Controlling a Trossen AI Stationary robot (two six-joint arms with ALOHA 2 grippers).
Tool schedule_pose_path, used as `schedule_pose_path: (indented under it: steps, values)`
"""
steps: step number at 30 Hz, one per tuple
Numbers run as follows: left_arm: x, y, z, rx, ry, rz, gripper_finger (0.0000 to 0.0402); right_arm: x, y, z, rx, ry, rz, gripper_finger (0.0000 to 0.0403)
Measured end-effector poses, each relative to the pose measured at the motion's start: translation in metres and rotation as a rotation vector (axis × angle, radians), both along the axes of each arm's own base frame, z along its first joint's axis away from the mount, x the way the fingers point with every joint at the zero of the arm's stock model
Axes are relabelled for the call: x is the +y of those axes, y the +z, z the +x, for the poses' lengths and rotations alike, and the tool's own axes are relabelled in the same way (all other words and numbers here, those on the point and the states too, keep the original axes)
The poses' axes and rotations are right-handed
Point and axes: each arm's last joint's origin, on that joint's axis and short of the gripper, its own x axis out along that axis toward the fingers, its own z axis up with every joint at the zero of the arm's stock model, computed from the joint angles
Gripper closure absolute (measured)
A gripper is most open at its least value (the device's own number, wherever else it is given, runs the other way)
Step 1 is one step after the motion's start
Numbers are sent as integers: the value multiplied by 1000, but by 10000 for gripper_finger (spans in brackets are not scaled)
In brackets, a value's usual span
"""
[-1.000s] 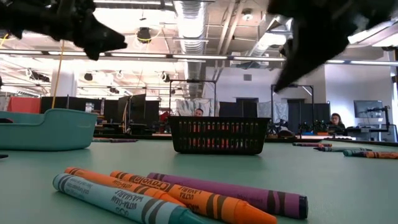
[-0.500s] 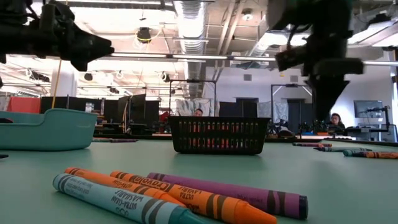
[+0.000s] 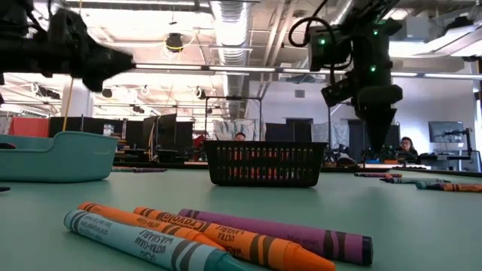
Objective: Sort crayons
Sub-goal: Put the violet crayon into the black bin
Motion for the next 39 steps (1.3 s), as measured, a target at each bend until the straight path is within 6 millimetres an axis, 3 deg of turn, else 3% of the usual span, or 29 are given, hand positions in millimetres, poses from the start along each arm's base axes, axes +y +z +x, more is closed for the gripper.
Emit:
schedule_pose_path:
  steps: [9,32,39]
  values:
    - [1,-21,3,217,8,-101,267,-8,-23,-11,-1,5,70,339]
    - [1,-21,3,225,9,-103,267,-15,-58,-27,-45,13,60,339]
    - [1,-21,3,226,10,-103,267,-13,-60,-26,-32,144,2,339]
